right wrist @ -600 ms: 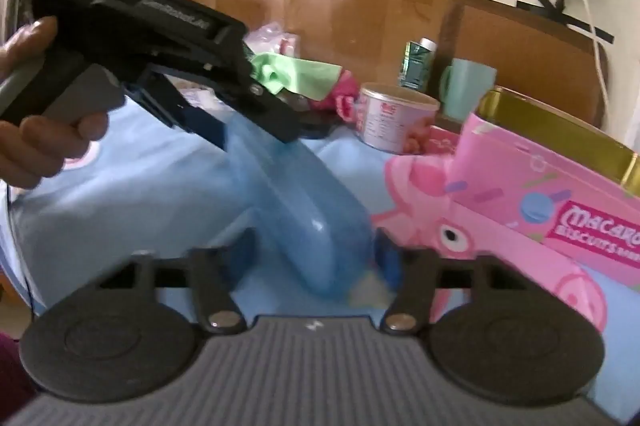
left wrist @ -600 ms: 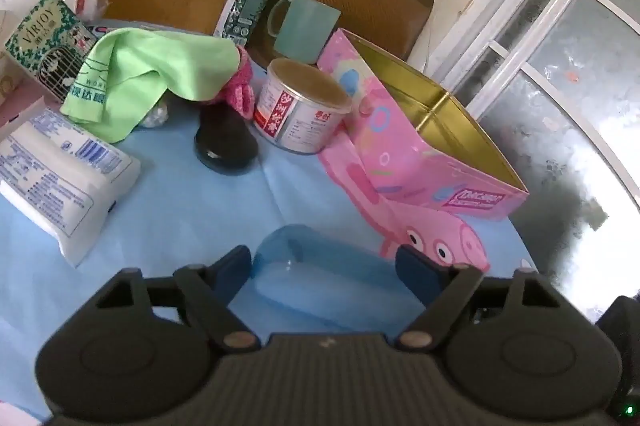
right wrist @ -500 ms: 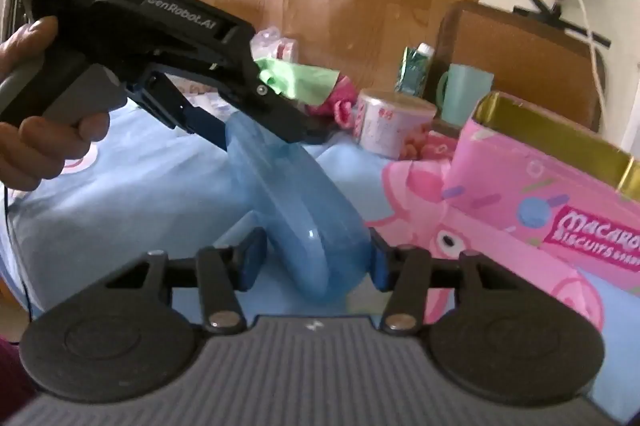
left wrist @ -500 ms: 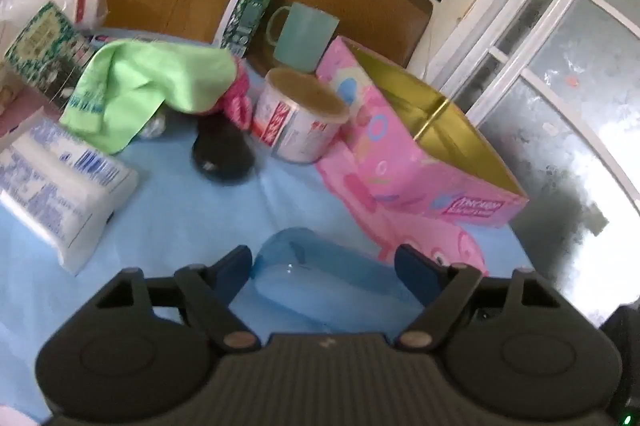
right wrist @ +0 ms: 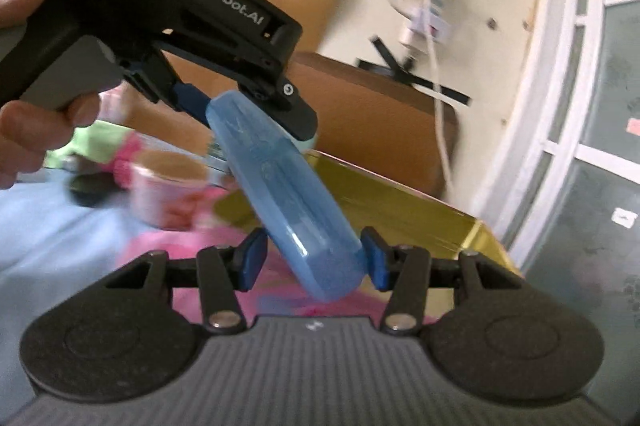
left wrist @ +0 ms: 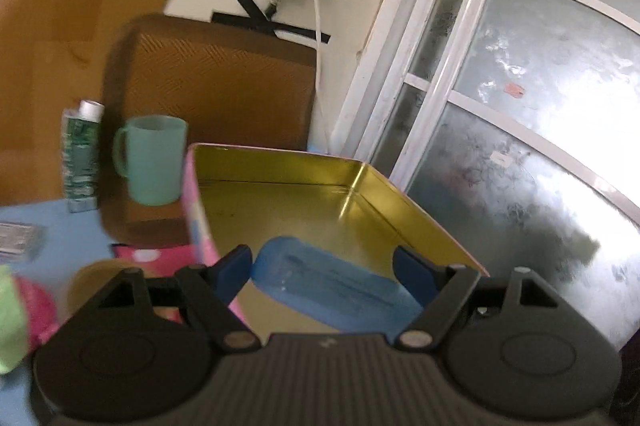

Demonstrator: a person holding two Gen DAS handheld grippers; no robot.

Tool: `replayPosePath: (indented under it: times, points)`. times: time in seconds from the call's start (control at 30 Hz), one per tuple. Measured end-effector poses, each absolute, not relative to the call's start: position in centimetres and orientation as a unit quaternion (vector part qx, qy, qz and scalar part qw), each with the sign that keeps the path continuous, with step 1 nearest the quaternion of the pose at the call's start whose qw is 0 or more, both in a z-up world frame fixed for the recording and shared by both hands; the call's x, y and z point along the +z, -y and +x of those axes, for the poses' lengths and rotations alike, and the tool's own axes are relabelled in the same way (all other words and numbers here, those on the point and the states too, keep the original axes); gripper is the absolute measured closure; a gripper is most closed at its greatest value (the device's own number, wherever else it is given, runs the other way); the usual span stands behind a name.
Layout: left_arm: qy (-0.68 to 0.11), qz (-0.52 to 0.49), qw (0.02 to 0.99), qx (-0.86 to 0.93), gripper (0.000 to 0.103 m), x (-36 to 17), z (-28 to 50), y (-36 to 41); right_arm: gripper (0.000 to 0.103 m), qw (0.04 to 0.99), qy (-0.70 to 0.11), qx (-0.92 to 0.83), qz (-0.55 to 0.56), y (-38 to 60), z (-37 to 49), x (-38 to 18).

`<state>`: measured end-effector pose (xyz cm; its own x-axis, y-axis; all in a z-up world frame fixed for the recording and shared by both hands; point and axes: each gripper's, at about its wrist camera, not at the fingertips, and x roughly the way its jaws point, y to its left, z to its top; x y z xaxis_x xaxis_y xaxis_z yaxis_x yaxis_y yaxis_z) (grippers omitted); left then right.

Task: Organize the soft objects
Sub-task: 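Lower the blue plastic case into the pink tin and open the right gripper, then grasp the green cloth on the table with the right gripper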

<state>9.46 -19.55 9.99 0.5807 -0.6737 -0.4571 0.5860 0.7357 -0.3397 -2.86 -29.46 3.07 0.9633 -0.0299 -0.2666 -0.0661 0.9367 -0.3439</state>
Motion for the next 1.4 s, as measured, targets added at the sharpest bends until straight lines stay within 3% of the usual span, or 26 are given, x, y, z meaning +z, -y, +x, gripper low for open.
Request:
replayPosePath:
  times: [0.17,0.33,0.57,0.87,1.0,1.17,1.2,1.23,1.27,1.3,1.4]
  points:
    - [-0.310,-0.111,0.876,-0.352,0.022,8.4,10.8,20.9,0.046,0.977,-0.167,-0.017,-0.132,31.6,-1.3,4.1]
    - [-0.304,-0.113,0.882,-0.341,0.018,8.3,9.8,17.7,0.043,0.988,-0.136,-0.007,-0.070,31.1,-2.0,2.6]
    - [-0.286,-0.164,0.897,-0.294,0.017,8.2,5.8,6.3,0.044,0.995,-0.084,0.050,-0.011,27.5,-3.6,1.3]
    - [-0.296,-0.205,0.926,-0.117,0.017,3.8,-1.5,-10.0,0.044,0.969,-0.137,0.203,-0.027,18.6,0.4,1.4]
    - [-0.292,-0.236,0.923,-0.087,0.017,2.7,-3.0,-13.5,0.044,0.960,-0.158,0.228,-0.025,15.9,3.7,1.9]
    - [-0.288,-0.256,0.919,-0.087,0.017,2.1,-3.7,-14.4,0.032,0.964,-0.164,0.204,-0.053,13.6,8.2,2.0]
    - [-0.287,-0.255,0.919,-0.090,0.017,2.2,-3.9,-14.2,0.040,0.960,-0.177,0.211,-0.058,13.3,9.0,1.8]
    - [-0.285,-0.253,0.920,-0.093,0.017,2.0,-4.1,-14.2,0.071,0.954,-0.189,0.224,-0.058,13.1,9.5,1.7]
    - [-0.283,-0.253,0.920,-0.096,0.017,2.1,-4.3,-14.0,0.091,0.952,-0.193,0.229,-0.059,13.0,9.5,1.6]
    - [-0.282,-0.254,0.920,-0.101,0.017,2.2,-4.4,-13.8,0.099,0.948,-0.200,0.241,-0.058,12.9,9.1,1.6]
    - [-0.279,-0.255,0.919,-0.116,0.017,2.3,-4.6,-13.2,0.099,0.942,-0.195,0.266,-0.055,12.7,5.8,1.5]
